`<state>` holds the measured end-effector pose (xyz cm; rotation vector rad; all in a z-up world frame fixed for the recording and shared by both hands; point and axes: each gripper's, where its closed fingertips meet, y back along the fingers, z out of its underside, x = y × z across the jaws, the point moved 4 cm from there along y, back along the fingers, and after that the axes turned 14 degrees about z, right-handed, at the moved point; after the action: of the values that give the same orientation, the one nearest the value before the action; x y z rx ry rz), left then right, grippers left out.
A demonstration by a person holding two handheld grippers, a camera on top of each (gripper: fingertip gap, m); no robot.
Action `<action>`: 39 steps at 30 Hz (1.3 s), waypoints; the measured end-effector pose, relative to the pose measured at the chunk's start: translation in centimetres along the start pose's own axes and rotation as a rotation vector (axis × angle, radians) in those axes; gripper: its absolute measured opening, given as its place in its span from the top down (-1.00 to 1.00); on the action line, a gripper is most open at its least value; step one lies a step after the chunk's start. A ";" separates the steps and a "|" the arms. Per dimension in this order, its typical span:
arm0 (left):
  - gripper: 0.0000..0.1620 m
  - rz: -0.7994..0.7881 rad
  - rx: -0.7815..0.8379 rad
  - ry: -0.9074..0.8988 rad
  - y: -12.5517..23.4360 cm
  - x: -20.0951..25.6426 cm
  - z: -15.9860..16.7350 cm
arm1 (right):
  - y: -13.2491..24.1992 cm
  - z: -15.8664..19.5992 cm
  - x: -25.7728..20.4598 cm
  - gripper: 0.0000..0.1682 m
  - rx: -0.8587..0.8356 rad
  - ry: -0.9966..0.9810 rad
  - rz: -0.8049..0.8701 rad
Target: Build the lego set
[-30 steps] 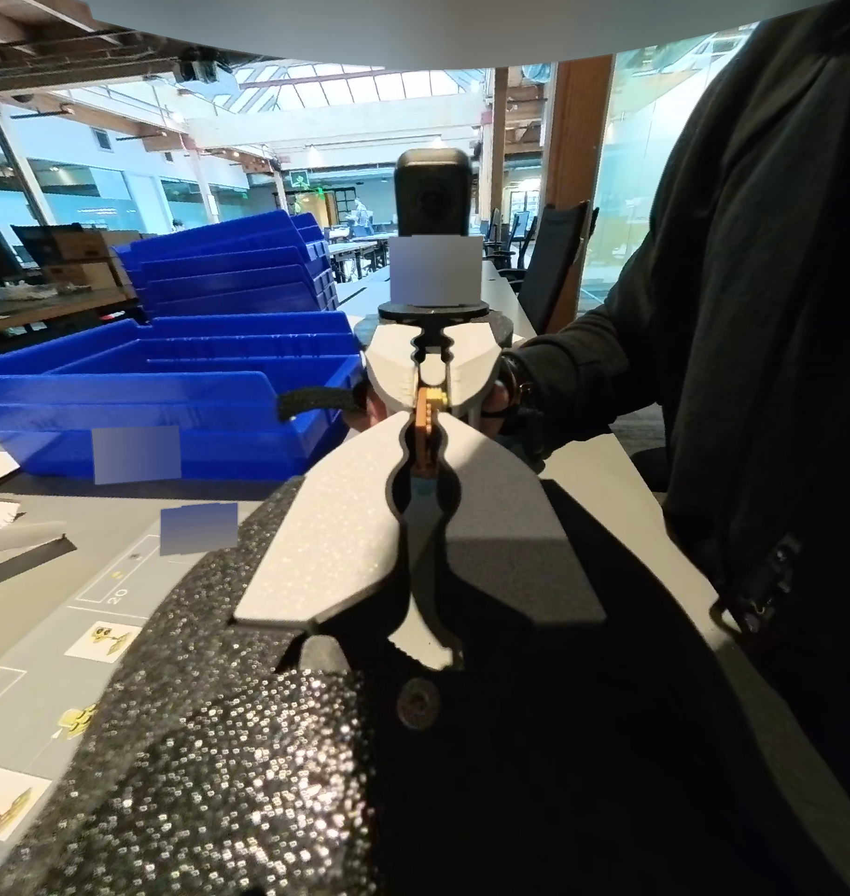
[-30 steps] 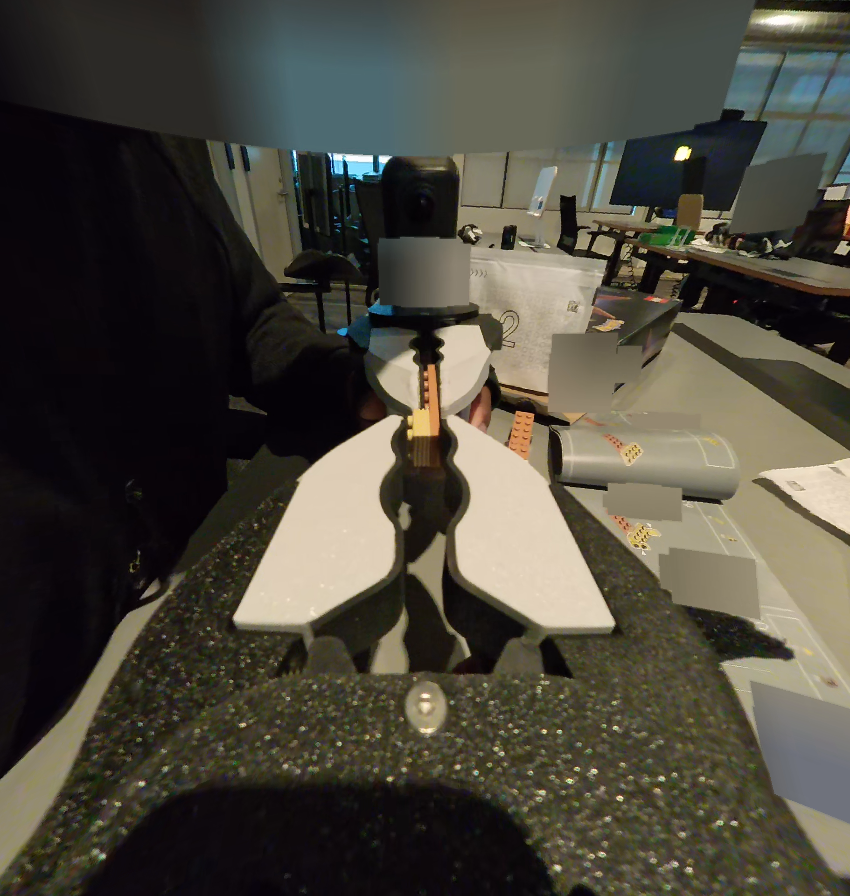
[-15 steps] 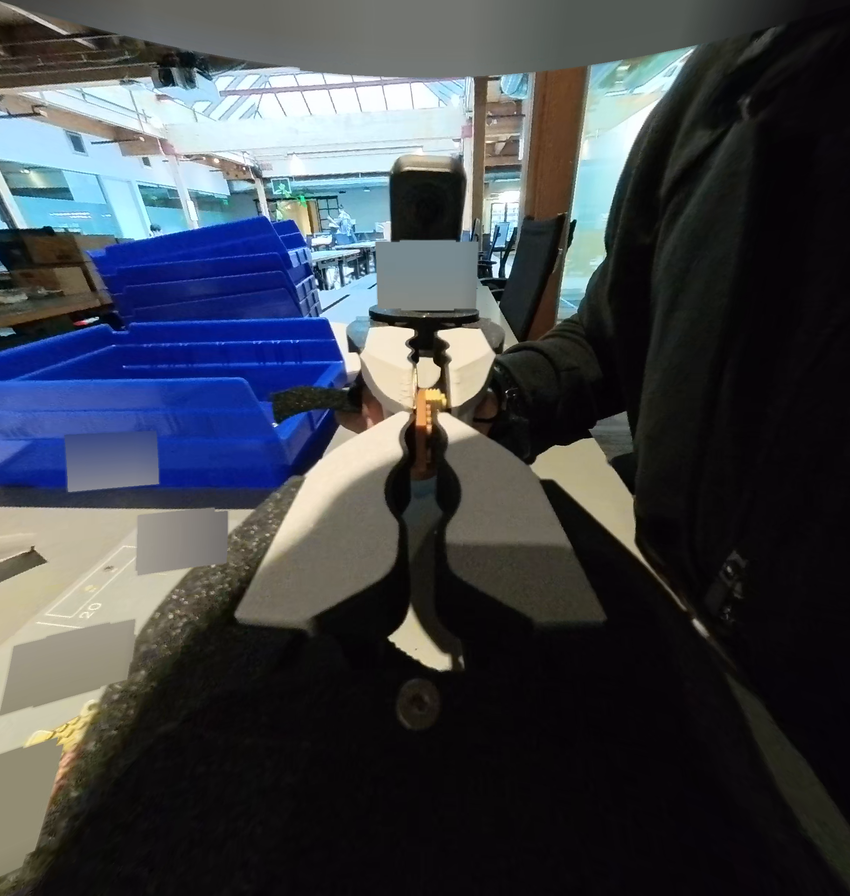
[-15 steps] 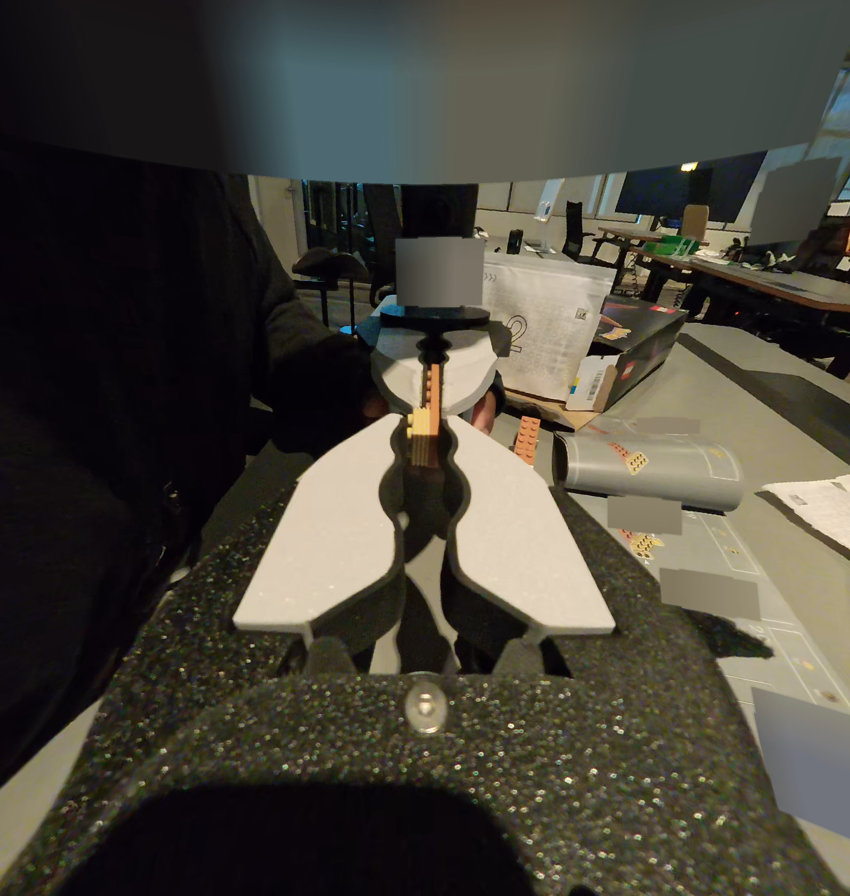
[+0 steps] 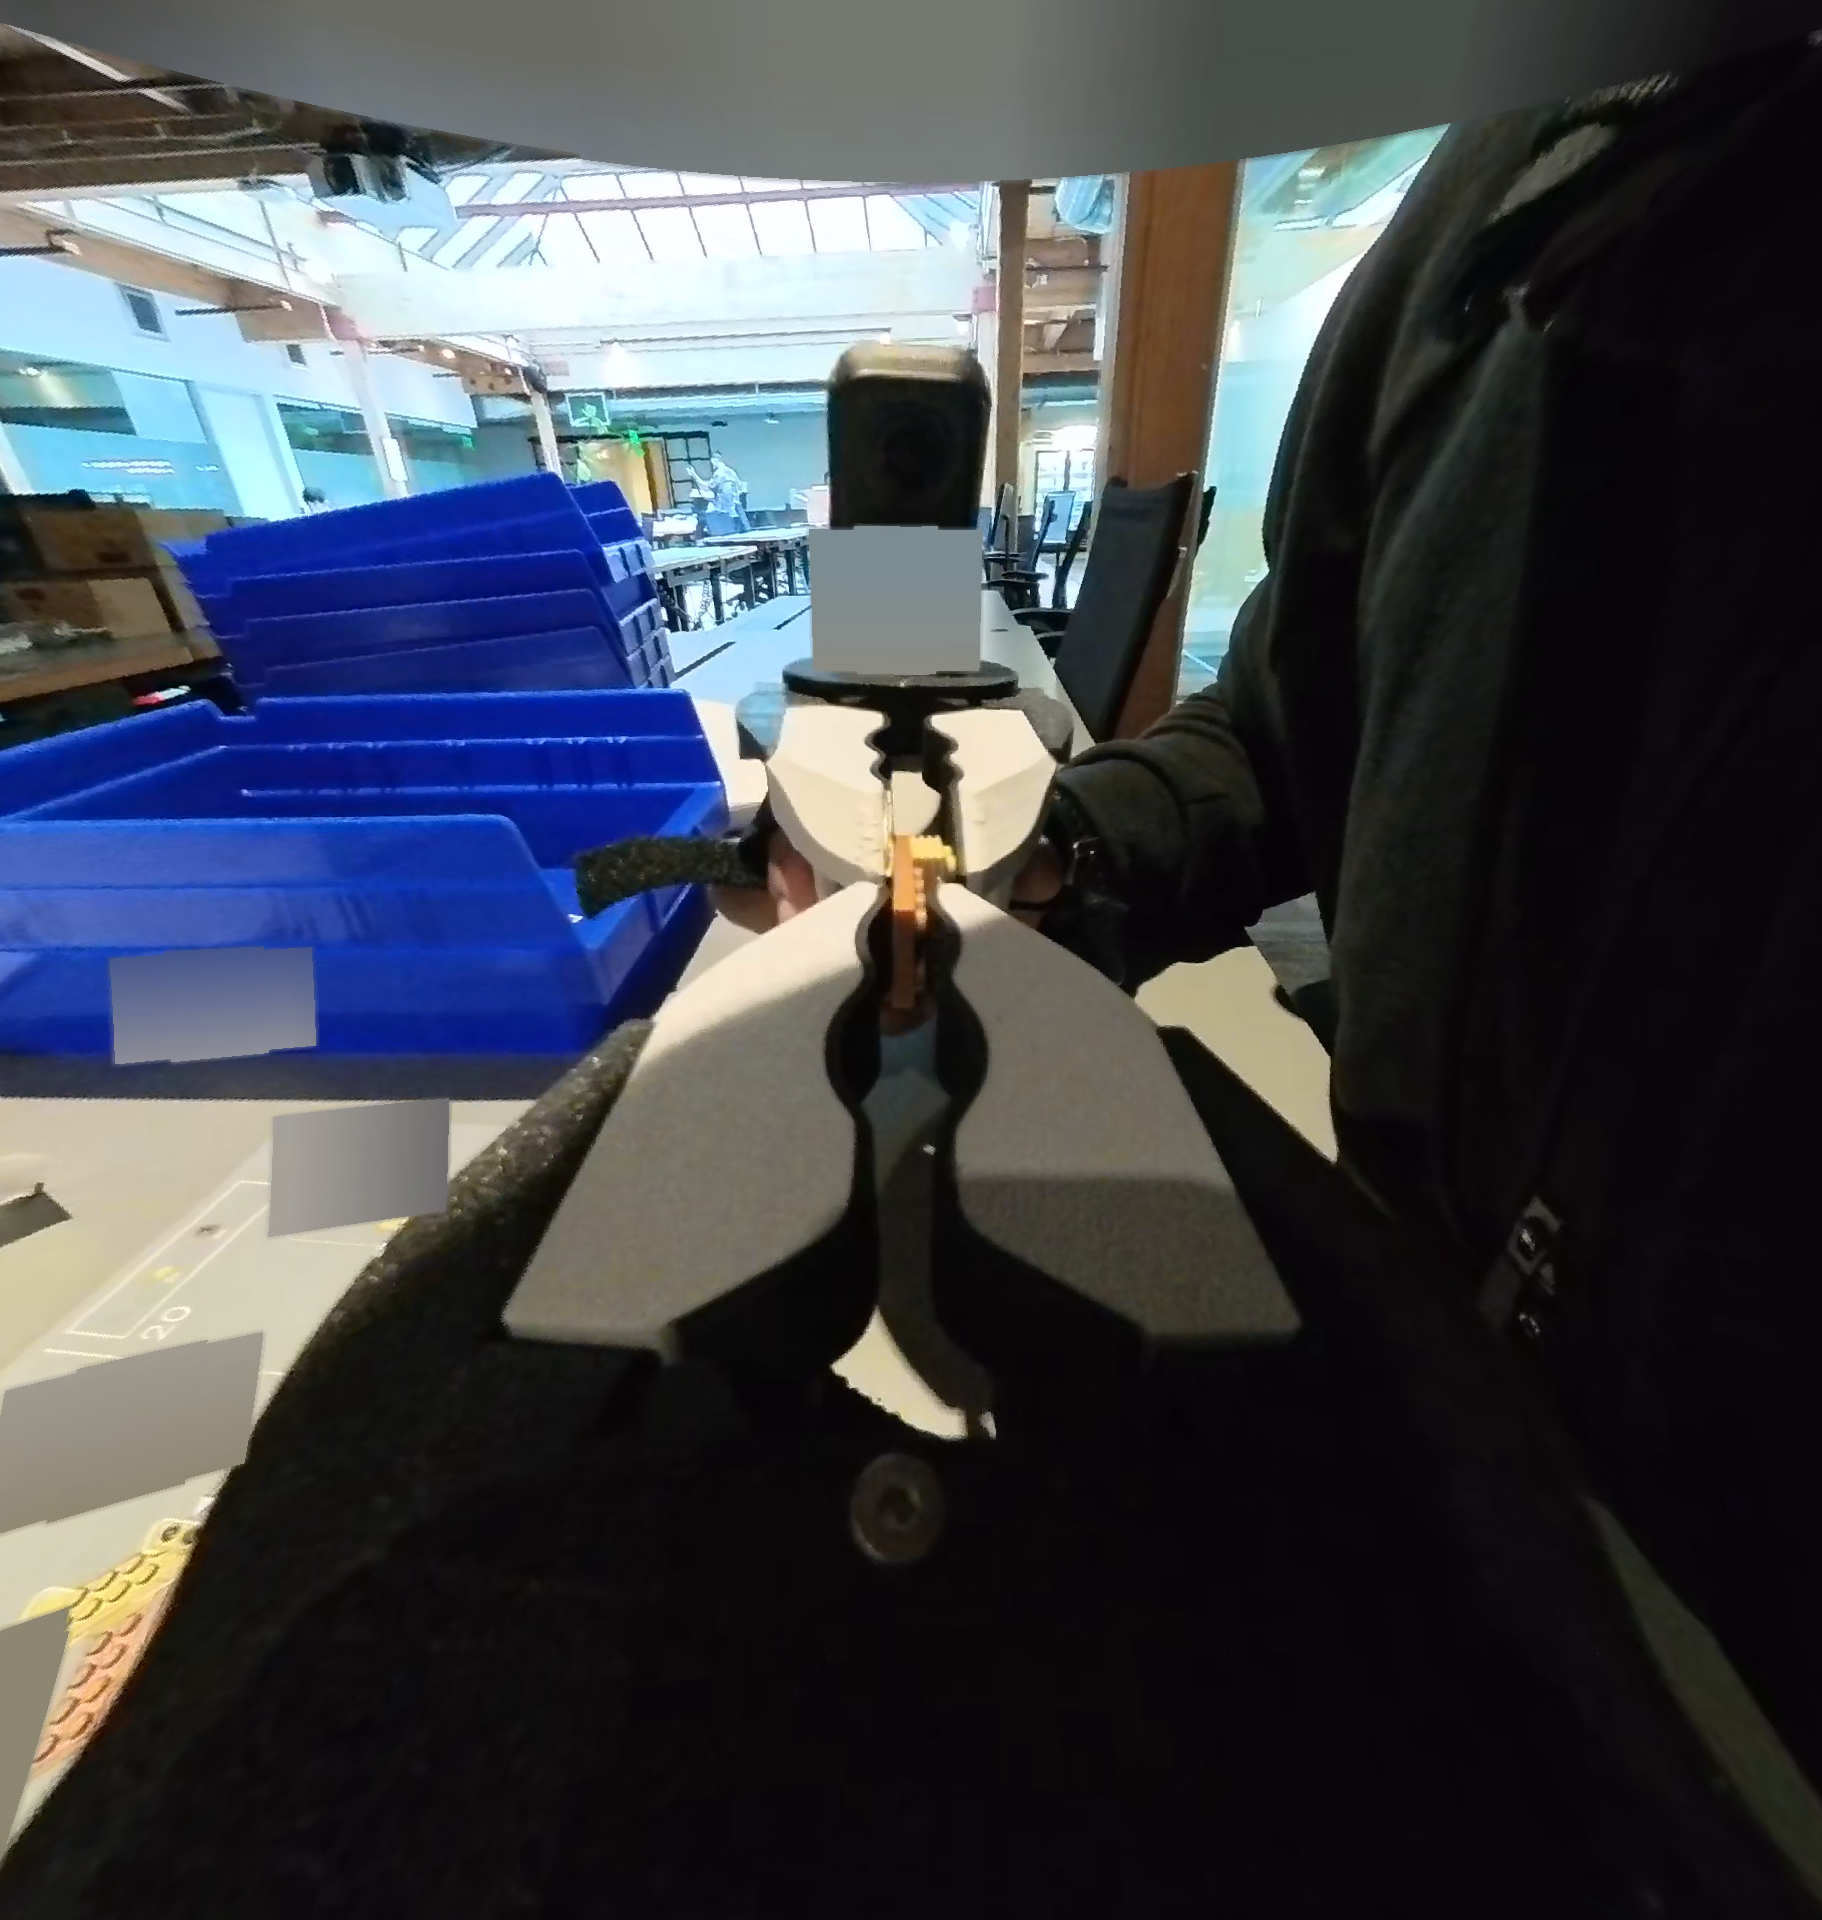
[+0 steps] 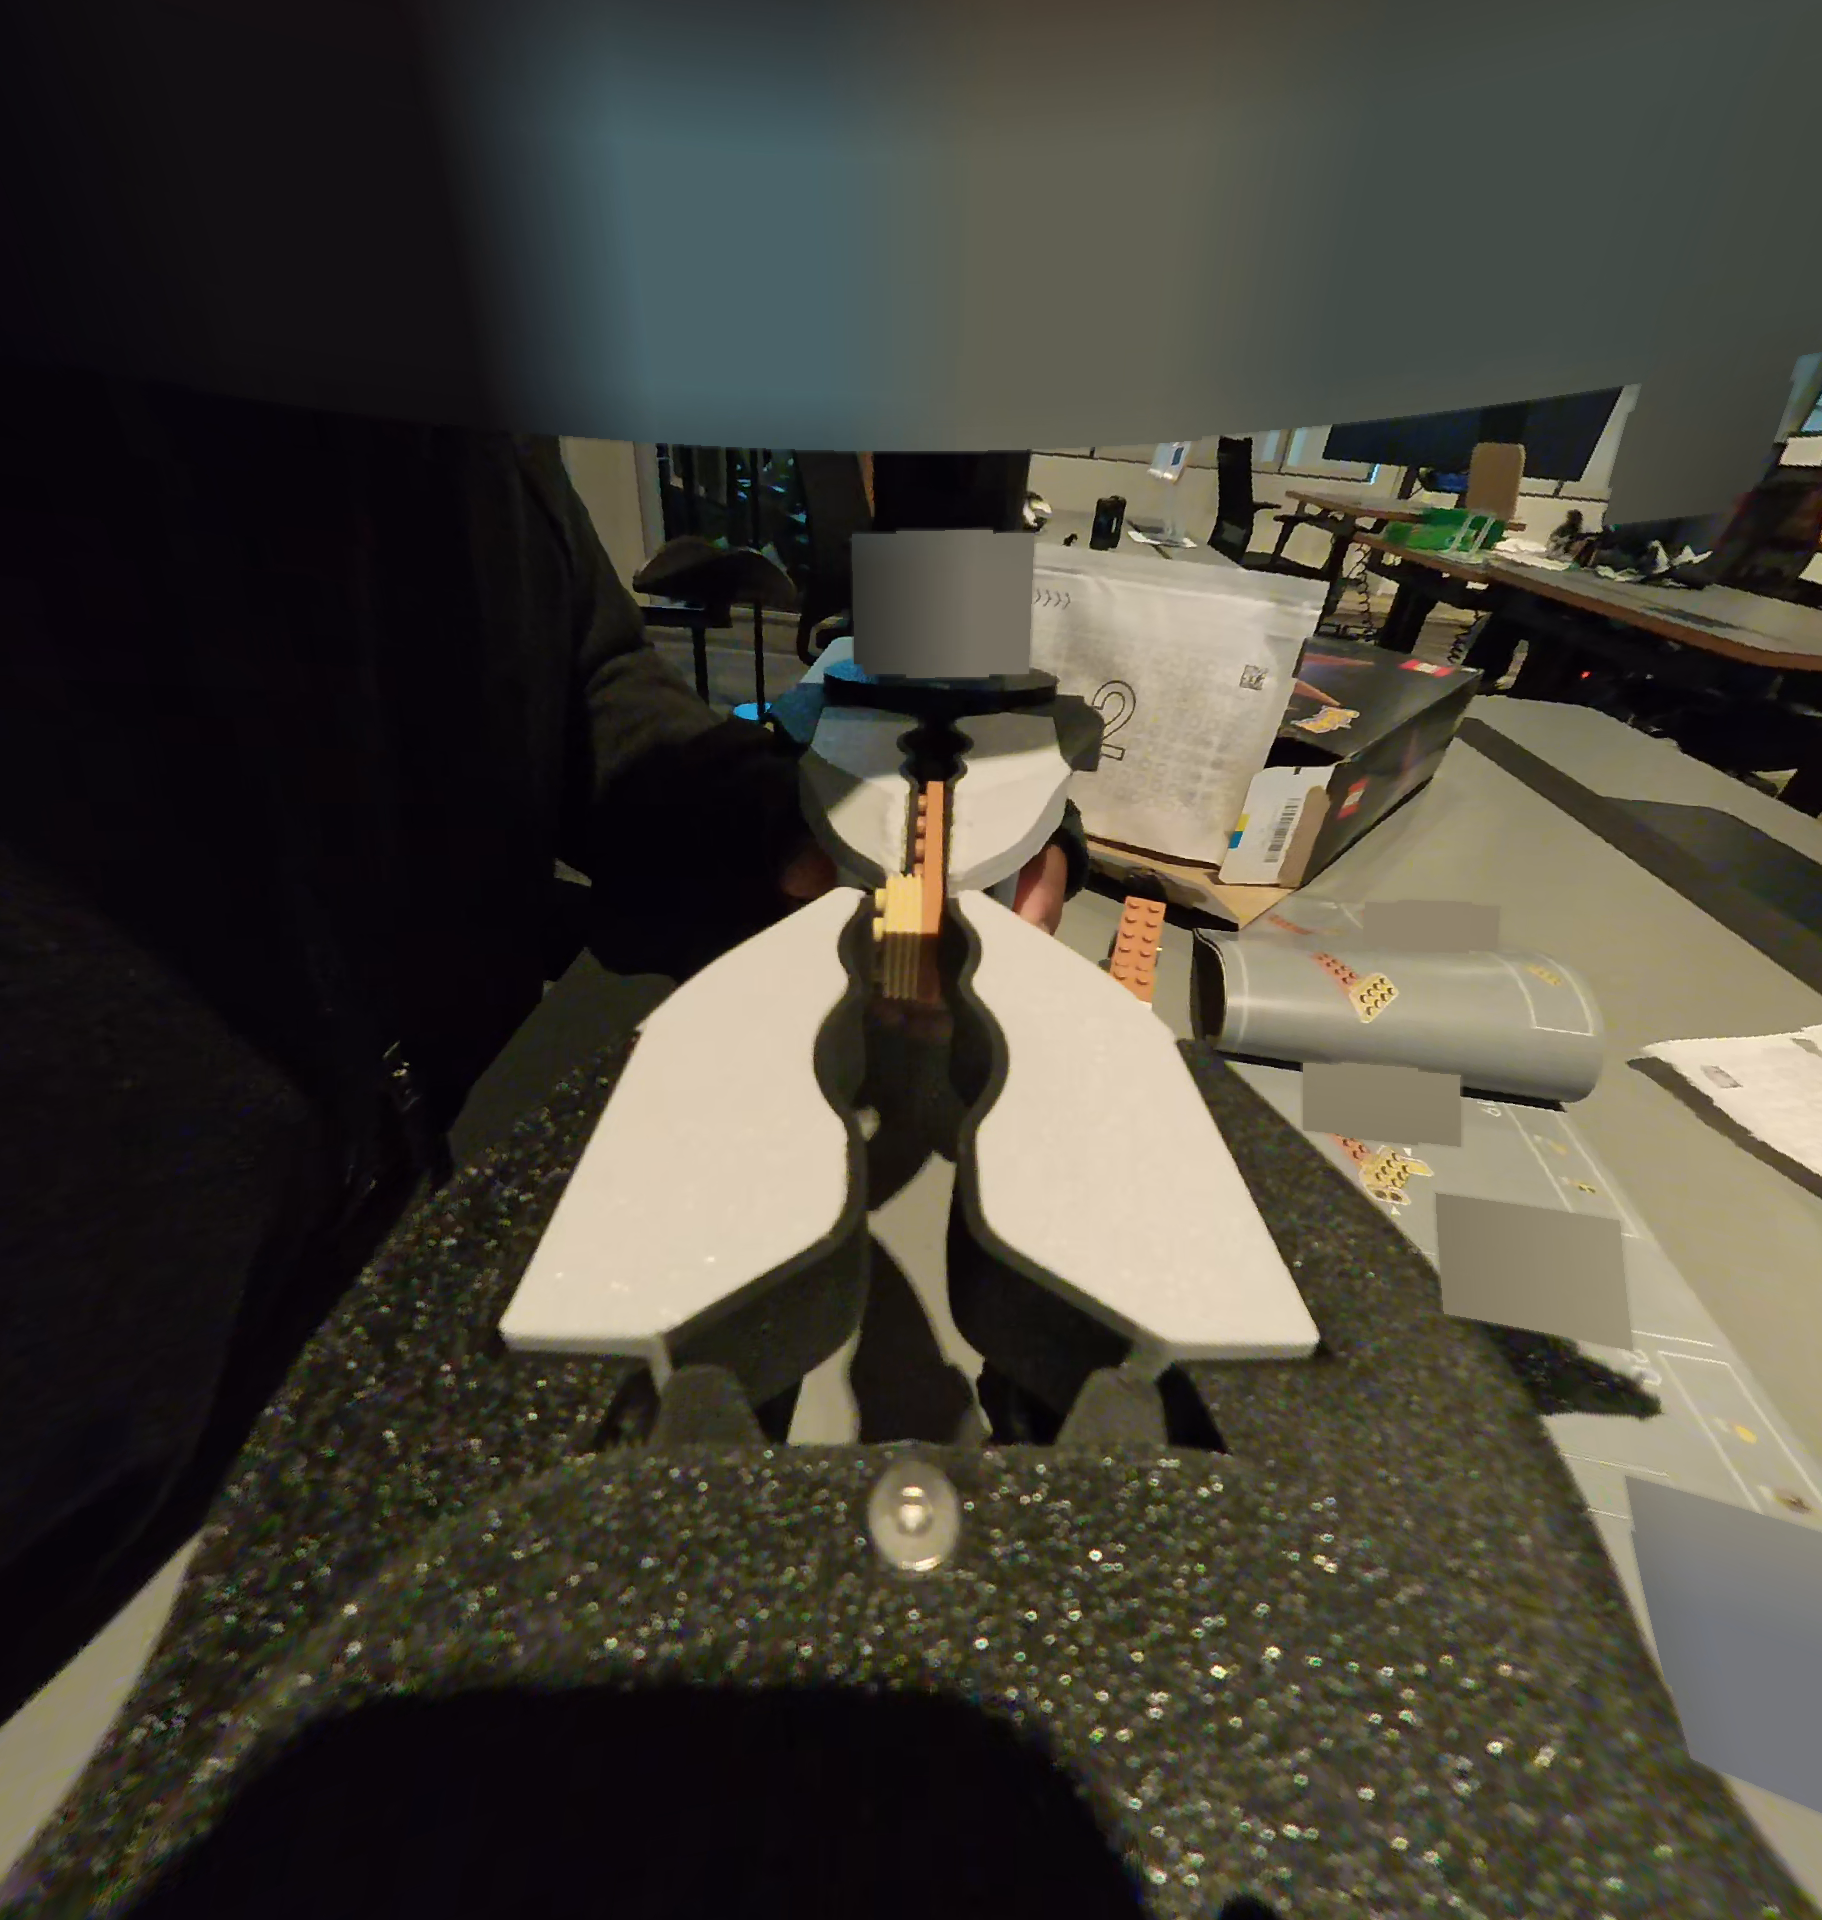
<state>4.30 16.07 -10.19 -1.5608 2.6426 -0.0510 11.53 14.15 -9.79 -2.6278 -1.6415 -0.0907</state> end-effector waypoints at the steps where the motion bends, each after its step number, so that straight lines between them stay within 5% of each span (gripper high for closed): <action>1: 0.95 -0.001 -0.001 0.000 0.0 0.0 0.0 | 0.0 0.0 0.0 0.86 0.001 -0.001 0.001; 16: 0.95 -0.008 0.013 0.024 0.2 -0.3 -0.2 | -0.2 -0.2 0.2 0.86 0.010 -0.022 0.024; 19: 0.94 -0.033 0.064 0.048 0.2 -0.7 -0.8 | 0.5 -0.8 0.6 0.61 0.035 0.015 0.088; 25: 0.95 -0.149 0.256 0.414 -0.4 -2.8 -0.9 | 4.1 -0.1 1.9 0.54 -0.020 0.151 0.223; 33: 0.95 -0.260 0.076 0.809 -5.3 -2.2 4.1 | 8.6 2.6 2.6 0.62 -0.153 0.313 0.294; 39: 0.95 -0.284 0.049 0.873 -6.9 -2.2 5.4 | 10.5 3.3 3.0 0.63 -0.198 0.299 0.293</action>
<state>11.86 14.72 -15.05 -2.2649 2.8688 -1.0181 22.36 12.51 -12.89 -2.7902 -1.1984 -0.6296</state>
